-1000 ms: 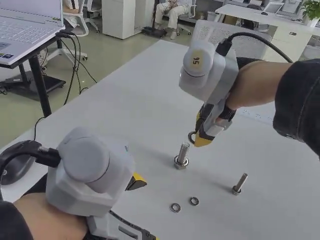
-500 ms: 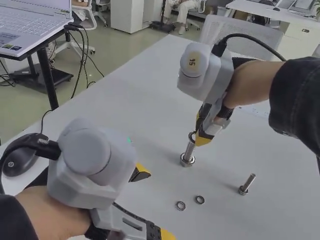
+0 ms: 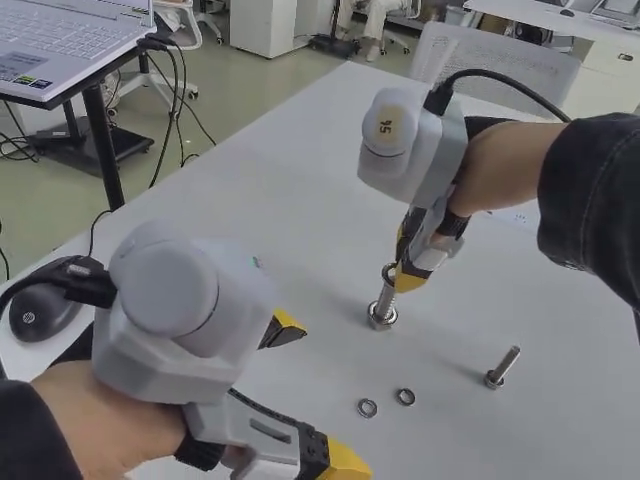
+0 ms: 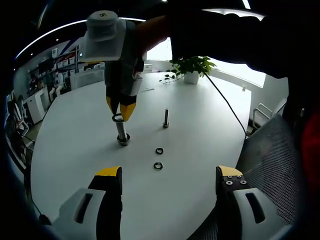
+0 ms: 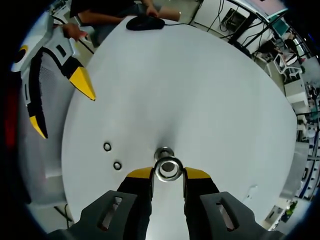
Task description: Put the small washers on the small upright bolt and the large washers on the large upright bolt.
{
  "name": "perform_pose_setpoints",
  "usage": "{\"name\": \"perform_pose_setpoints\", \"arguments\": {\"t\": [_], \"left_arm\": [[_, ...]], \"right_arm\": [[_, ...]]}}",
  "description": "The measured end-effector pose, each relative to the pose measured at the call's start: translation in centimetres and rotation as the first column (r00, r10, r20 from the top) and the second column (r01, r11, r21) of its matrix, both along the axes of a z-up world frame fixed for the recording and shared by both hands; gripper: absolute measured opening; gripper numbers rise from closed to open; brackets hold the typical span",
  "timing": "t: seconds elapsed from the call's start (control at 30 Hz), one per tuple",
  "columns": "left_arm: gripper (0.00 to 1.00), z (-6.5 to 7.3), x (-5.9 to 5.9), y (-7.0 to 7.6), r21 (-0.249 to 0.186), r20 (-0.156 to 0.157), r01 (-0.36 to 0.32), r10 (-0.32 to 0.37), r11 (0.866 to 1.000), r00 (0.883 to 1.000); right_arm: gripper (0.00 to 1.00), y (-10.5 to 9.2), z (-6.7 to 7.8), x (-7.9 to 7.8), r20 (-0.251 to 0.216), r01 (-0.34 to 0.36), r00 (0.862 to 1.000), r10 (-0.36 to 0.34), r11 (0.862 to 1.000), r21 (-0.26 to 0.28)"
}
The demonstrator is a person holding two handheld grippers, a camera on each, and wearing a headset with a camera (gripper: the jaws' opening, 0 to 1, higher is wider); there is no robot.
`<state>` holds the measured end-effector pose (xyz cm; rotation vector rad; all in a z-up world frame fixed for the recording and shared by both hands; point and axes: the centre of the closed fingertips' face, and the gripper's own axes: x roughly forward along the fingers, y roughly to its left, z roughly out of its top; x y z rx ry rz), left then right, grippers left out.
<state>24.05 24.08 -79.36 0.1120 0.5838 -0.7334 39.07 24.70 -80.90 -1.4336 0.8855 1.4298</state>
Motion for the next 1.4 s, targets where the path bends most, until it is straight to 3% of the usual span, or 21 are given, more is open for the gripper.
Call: {"name": "perform_pose_setpoints", "arguments": {"t": [1.0, 1.4], "left_arm": [[0.76, -0.1, -1.4, -0.3, -0.012, 0.004, 0.002, -0.002, 1.000, 1.000], [0.76, 0.2, -1.6, -0.2, -0.019, 0.007, 0.000, 0.000, 1.000, 1.000]], "right_arm": [[0.24, 0.0, -1.5, -1.4, -0.018, -0.006, 1.000, 0.006, 1.000, -0.030], [0.24, 0.1, -2.8, -1.5, -0.027, -0.003, 1.000, 0.001, 0.999, -0.053]]}}
